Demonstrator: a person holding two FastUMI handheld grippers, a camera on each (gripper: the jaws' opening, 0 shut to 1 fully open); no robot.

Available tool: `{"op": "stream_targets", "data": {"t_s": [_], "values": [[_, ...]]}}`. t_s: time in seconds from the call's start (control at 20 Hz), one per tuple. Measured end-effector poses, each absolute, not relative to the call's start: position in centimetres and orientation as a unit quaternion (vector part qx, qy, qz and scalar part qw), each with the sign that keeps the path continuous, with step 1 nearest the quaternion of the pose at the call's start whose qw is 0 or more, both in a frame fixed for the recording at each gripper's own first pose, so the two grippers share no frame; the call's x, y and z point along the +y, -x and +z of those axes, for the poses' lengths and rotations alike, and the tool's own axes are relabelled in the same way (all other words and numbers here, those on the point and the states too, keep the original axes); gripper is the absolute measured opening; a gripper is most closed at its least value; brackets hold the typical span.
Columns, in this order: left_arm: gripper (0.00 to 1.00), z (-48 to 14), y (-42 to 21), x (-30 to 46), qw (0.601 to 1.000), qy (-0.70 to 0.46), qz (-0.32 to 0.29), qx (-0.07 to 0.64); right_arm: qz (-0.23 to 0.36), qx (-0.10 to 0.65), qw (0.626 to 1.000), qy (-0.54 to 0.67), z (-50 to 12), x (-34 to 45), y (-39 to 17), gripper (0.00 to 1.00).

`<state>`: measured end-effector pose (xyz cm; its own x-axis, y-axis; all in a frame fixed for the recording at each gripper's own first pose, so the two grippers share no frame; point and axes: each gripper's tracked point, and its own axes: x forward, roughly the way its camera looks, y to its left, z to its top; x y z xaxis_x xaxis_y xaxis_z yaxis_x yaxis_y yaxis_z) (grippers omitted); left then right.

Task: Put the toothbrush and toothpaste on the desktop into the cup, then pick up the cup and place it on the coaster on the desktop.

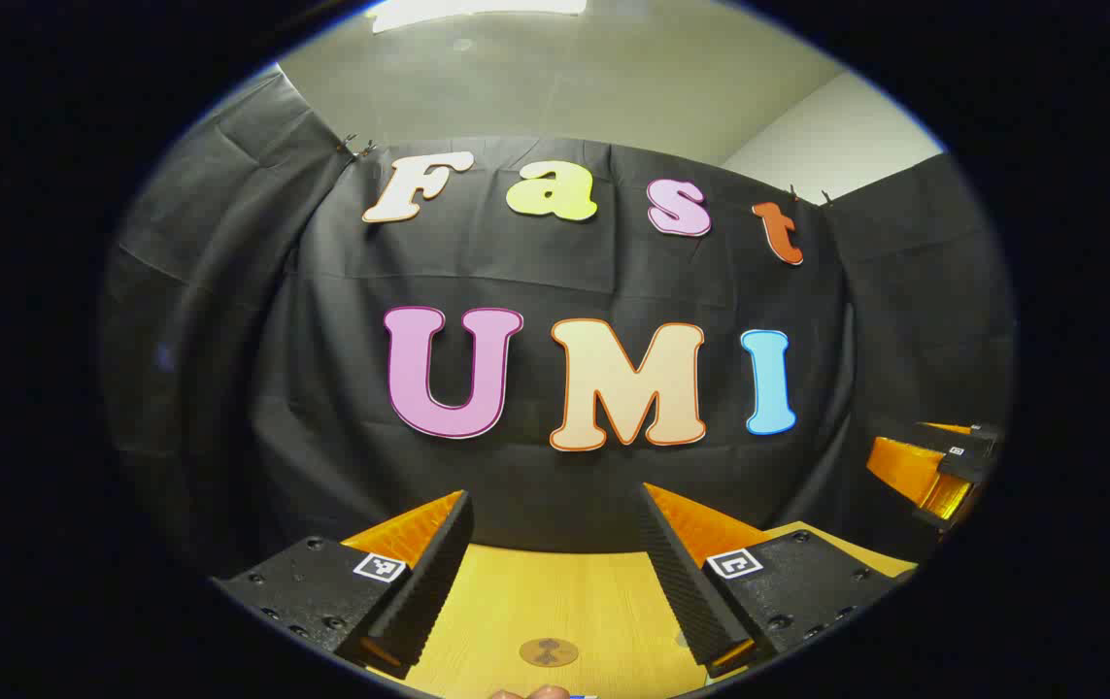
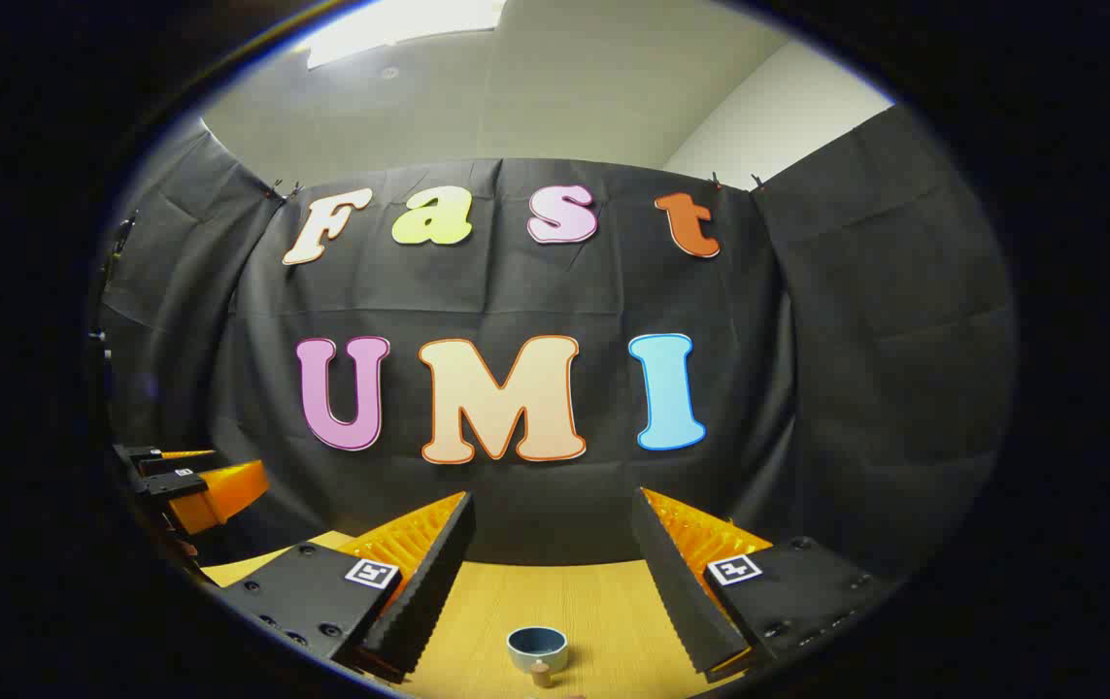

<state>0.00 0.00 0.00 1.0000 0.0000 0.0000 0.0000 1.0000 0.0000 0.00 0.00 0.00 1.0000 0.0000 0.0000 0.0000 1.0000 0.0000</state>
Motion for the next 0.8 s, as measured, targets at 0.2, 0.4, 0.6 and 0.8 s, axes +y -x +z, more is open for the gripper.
{"op": "stream_targets", "data": {"t_s": [0.2, 0.4, 0.6, 0.8], "values": [[0.96, -0.9, 0.4, 0.9, 1.000, -0.003, 0.015, 0.009, 0.005, 0.004, 1.000, 0.000, -0.7, 0.2, 0.1, 0.99], [0.96, -0.8, 0.9, 1.2, 1.000, -0.012, 0.014, 0.008, 0.009, 0.010, 1.000, 0.003, -1.5, 0.7, 0.1, 0.99], [0.96, -0.7, 1.5, 2.6, 1.000, -0.013, 0.023, 0.000, 0.006, 0.013, 1.000, 0.006, -1.8, 1.1, 0.3, 0.99], [0.96, -1.1, 1.4, 3.7, 1.000, -0.017, 0.025, 0.003, 0.005, 0.039, 0.999, 0.005, -3.5, 1.8, 0.4, 1.00]]}}
